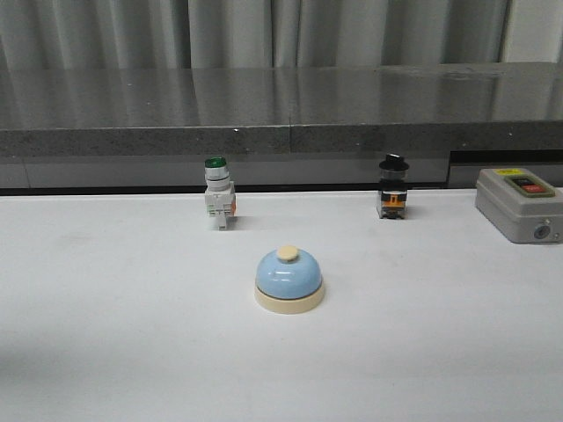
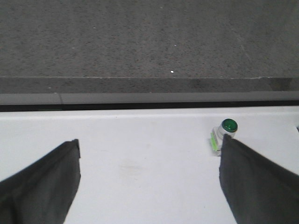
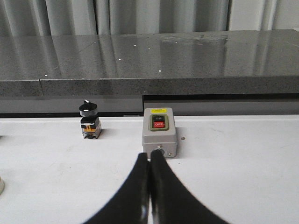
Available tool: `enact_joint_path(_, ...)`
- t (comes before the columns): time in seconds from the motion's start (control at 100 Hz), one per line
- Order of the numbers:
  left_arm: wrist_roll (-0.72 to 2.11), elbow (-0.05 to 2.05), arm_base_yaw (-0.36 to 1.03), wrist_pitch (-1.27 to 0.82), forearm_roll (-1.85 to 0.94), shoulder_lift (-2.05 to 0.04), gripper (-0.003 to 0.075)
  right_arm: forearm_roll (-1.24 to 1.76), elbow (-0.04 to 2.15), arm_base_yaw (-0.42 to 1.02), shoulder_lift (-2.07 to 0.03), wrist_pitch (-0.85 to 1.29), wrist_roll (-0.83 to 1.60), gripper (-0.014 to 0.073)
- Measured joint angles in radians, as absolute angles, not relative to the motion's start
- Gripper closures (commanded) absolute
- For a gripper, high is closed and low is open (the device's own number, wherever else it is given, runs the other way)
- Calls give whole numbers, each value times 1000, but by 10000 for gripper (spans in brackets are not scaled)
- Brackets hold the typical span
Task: Place and press bell with both arms
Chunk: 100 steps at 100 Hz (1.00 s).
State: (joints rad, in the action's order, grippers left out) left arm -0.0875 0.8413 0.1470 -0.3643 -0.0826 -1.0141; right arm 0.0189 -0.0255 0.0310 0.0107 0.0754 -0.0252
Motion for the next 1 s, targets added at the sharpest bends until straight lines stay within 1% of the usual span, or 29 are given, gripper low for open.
enact_joint_path(0.07, -88, 783, 130, -344, -87, -938, 158, 19, -25, 31, 11, 75, -25, 654)
enact_joint_path(0.14, -88, 734, 126, -323, -89, -861, 185, 19, -25, 31, 11, 75, -25, 654)
enact_joint_path(0.21, -88, 694, 126, -310, -89, -783, 227, 19, -25, 31, 11, 75, -25, 654)
enact_joint_path(0.28, -88, 664, 126, -303, -91, -708, 286, 19, -25, 31, 11, 75, -25, 654)
enact_joint_path(0.35, -88, 643, 126, -303, -91, -638, 365, 19, -25, 31, 11, 75, -25, 654)
enact_joint_path(0.42, -88, 627, 125, -301, -91, -578, 461, 19, -25, 31, 11, 75, -25, 654)
enact_joint_path(0.54, -88, 611, 123, -301, -91, -503, 651, 19, -25, 31, 11, 75, -25, 654)
enact_joint_path(0.56, -88, 610, 123, -301, -91, -493, 672, 19, -25, 31, 11, 75, -25, 654)
enact_joint_path(0.59, -88, 610, 123, -301, -91, -483, 723, 19, -25, 31, 11, 75, -25, 654)
enact_joint_path(0.61, -88, 610, 123, -301, -91, -479, 741, 19, -25, 31, 11, 75, -25, 654)
enact_joint_path(1.0, -88, 610, 122, -303, -91, -469, 741, 19, -25, 31, 11, 75, -25, 654)
